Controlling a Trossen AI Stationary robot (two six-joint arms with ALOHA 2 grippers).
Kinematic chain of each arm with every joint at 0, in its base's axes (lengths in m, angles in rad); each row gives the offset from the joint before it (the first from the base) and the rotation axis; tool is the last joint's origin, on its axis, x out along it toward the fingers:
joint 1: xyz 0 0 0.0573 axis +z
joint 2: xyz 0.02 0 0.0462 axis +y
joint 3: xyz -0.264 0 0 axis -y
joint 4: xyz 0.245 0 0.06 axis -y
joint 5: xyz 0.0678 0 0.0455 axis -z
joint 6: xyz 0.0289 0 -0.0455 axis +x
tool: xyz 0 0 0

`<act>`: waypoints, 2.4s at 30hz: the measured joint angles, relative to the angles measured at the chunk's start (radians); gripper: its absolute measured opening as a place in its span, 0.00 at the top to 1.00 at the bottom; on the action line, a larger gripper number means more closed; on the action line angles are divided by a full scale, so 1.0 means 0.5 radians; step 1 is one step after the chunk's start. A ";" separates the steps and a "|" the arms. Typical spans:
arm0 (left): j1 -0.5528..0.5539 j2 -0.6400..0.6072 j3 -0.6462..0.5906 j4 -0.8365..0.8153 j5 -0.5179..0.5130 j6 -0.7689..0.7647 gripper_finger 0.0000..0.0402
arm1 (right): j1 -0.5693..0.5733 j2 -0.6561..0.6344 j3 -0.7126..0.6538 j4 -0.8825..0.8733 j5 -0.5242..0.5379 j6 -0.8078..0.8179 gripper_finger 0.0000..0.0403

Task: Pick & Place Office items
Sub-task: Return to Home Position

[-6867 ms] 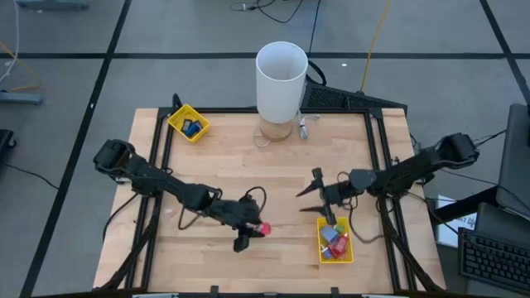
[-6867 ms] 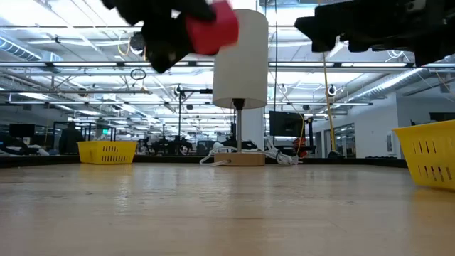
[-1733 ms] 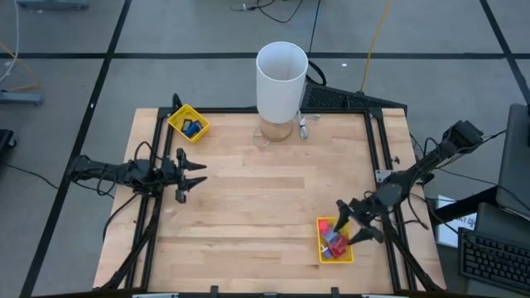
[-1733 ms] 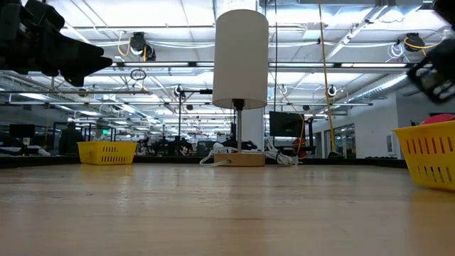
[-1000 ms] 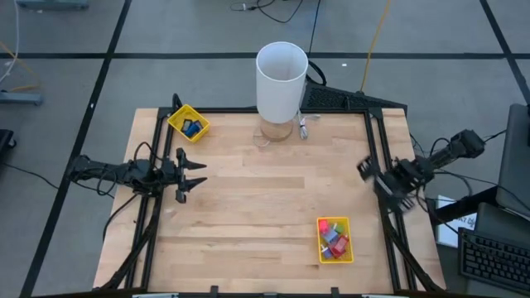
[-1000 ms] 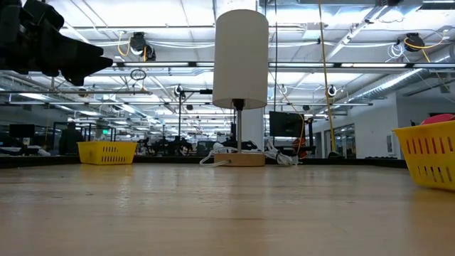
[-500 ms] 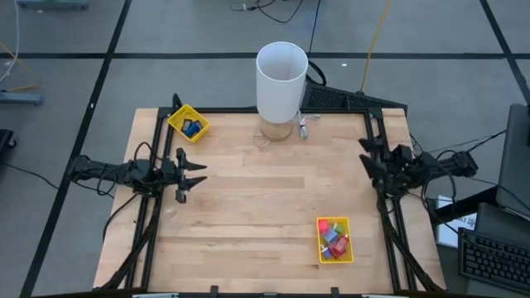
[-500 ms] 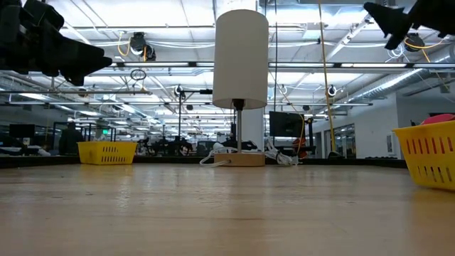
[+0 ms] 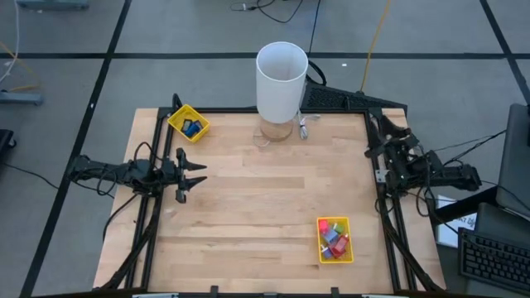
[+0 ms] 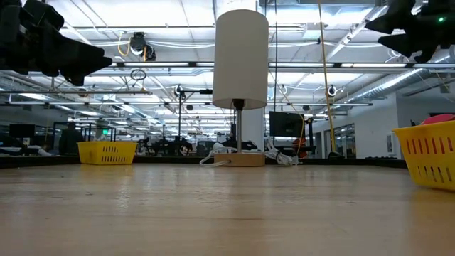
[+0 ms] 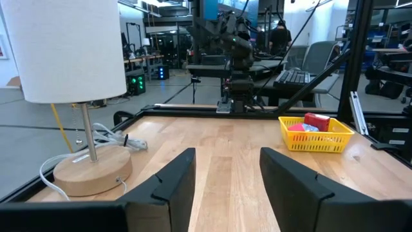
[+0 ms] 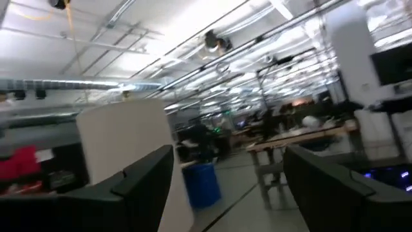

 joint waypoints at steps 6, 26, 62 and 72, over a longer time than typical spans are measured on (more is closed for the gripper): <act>0.000 0.000 0.000 0.000 0.000 0.000 0.52 | -0.144 -0.003 0.000 -0.004 0.007 -0.086 0.30; 0.000 -0.001 0.000 0.000 -0.001 0.000 0.49 | -0.261 -0.002 -0.225 -0.445 -0.508 0.504 0.31; 0.000 0.000 0.000 0.000 0.000 0.000 0.53 | -0.260 0.013 -0.233 -1.479 -1.963 0.777 0.31; -0.001 0.000 0.000 0.000 0.000 0.001 0.47 | -0.260 0.014 -0.234 -1.490 -2.047 0.819 0.31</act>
